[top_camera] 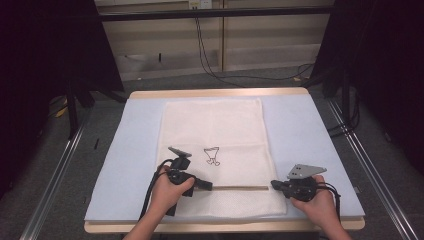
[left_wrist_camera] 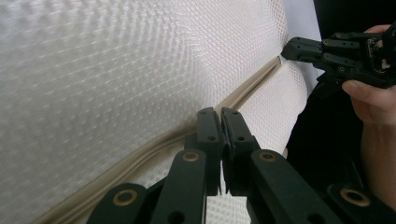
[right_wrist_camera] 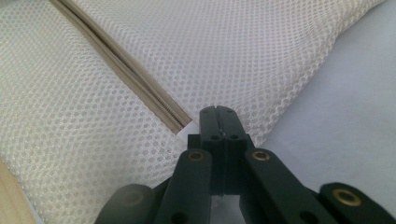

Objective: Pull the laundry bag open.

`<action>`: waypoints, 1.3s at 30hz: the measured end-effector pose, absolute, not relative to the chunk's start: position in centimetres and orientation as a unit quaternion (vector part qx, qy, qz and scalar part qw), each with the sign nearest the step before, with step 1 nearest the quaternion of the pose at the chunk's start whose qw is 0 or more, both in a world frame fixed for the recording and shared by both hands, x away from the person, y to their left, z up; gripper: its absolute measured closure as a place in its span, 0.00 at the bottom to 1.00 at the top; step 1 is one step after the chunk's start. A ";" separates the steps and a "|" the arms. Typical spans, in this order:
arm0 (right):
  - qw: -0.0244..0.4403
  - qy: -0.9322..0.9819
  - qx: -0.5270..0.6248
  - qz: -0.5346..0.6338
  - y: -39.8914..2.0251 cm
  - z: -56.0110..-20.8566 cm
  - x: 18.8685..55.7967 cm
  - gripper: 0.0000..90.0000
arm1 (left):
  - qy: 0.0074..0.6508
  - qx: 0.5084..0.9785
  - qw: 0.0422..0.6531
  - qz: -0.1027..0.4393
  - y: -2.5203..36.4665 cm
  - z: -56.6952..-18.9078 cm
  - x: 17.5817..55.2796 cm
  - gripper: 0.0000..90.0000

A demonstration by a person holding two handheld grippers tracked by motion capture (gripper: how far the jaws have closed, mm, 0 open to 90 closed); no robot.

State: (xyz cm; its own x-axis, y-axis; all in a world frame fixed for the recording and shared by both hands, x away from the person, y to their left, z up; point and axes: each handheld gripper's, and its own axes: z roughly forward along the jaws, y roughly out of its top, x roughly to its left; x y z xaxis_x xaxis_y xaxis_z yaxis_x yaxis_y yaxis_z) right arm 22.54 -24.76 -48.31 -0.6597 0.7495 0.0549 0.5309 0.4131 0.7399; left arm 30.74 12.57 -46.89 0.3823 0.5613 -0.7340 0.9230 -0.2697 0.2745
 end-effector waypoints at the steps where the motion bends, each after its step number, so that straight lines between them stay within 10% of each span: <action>1: 0.145 0.828 0.387 0.380 -24.8 -48.3 22.5 1.00 | 0.493 0.754 0.352 -0.254 12.8 -46.9 30.7 0.97; 39: 0.141 0.820 0.391 0.393 -25.0 -48.6 22.4 1.00 | 0.515 0.728 0.377 -0.250 16.6 -45.8 30.2 0.97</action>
